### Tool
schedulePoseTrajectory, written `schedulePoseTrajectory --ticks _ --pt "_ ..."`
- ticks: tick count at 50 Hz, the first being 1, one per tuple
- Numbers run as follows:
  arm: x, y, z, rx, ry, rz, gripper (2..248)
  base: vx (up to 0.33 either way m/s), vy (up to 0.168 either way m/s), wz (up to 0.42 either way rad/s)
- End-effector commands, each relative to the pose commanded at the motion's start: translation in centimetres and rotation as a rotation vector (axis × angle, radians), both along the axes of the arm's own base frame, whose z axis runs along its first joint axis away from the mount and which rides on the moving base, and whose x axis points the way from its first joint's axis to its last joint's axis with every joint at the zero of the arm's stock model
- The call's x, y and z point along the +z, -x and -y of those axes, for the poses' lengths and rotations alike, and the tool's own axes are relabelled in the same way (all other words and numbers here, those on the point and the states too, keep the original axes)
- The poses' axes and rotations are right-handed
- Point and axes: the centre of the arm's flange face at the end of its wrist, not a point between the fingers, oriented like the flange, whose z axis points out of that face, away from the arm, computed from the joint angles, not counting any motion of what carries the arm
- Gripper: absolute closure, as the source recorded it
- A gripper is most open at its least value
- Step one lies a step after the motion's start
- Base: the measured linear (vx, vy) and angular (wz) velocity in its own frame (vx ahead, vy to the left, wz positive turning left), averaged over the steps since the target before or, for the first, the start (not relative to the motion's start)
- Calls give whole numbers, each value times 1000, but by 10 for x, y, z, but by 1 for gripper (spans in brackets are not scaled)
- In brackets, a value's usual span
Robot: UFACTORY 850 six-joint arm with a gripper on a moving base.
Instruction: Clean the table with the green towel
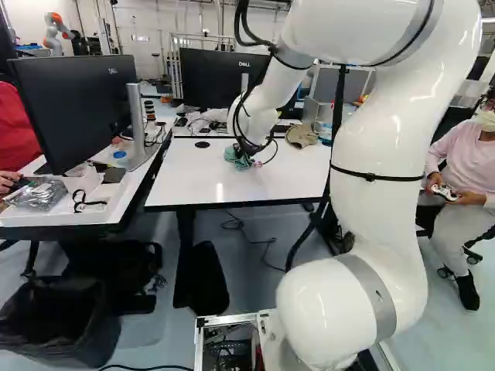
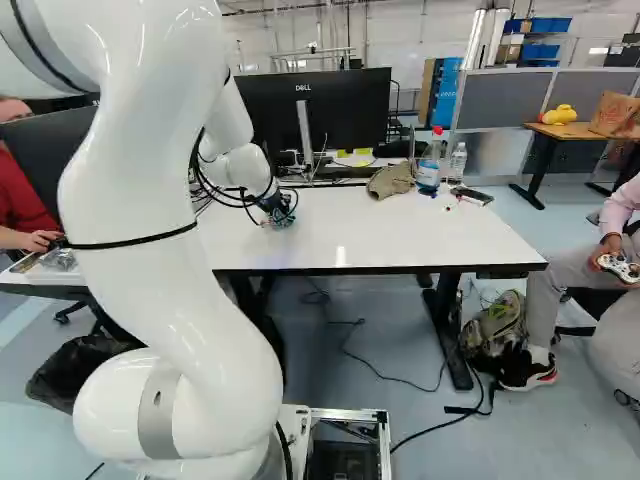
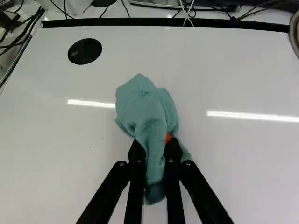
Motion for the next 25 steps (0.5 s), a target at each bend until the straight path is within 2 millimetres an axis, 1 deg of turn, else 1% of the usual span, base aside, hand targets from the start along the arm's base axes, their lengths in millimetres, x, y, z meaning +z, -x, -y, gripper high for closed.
schedulePoseTrajectory --ticks 10,25 --pt "-1 -13 -10 13 -1 8 202 0 0 0" --pt "-1 -15 -34 56 -2 11 202 0 0 0"
